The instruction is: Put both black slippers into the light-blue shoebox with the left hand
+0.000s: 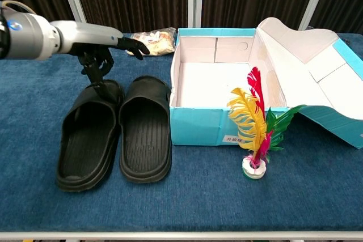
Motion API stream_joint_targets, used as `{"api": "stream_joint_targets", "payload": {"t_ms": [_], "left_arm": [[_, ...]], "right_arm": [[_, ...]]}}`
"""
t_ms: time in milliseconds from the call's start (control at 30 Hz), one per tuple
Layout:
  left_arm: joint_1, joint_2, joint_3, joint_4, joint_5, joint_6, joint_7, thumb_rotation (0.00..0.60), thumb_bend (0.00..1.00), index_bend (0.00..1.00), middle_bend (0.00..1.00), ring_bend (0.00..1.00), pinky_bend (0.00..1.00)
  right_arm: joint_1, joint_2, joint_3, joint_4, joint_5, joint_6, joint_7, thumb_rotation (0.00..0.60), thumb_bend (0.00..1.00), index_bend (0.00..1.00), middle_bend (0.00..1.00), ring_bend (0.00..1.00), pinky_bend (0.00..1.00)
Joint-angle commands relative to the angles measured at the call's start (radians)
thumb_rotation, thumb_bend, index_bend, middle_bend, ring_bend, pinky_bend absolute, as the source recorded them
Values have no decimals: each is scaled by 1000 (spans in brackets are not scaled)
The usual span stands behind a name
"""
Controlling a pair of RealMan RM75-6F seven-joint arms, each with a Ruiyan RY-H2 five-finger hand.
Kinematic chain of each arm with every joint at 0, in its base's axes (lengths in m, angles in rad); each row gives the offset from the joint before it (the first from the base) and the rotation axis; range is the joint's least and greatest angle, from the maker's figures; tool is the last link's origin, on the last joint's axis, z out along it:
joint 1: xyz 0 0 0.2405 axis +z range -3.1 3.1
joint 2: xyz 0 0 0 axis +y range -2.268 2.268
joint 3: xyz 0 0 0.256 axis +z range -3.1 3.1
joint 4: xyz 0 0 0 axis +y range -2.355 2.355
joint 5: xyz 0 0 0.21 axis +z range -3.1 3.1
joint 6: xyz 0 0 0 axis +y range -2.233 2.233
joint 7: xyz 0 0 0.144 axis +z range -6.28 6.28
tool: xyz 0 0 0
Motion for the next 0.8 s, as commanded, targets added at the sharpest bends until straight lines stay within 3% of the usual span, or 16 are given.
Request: {"api": "stream_joint_targets", "payload": {"t_ms": [33, 600, 700, 767, 800], "left_arm": [[-65, -44, 17, 19, -108, -3, 24, 600, 71, 43, 45, 686, 749], [-235, -143, 94, 164, -457, 11, 119, 600, 59, 38, 36, 707, 752], [-248, -157, 105, 185, -478, 5, 127, 600, 60, 49, 72, 724, 752], [-250, -171, 106, 200, -482, 18, 128, 600, 60, 102, 137, 749, 754], [-248, -181, 104, 209, -480, 34, 125, 600, 60, 175, 213, 775, 759]], "right_arm": [[3, -2, 1, 4, 1, -6, 5, 600, 60, 0, 95, 0, 42], [13, 0, 4, 10, 6, -22, 8, 600, 60, 0, 95, 0, 42], [15, -2, 5, 7, 9, -25, 4, 600, 60, 0, 95, 0, 42], [16, -3, 5, 6, 7, -25, 3, 600, 60, 0, 95, 0, 43], [17, -4, 4, 6, 5, -25, 3, 600, 60, 0, 96, 0, 43]]}}
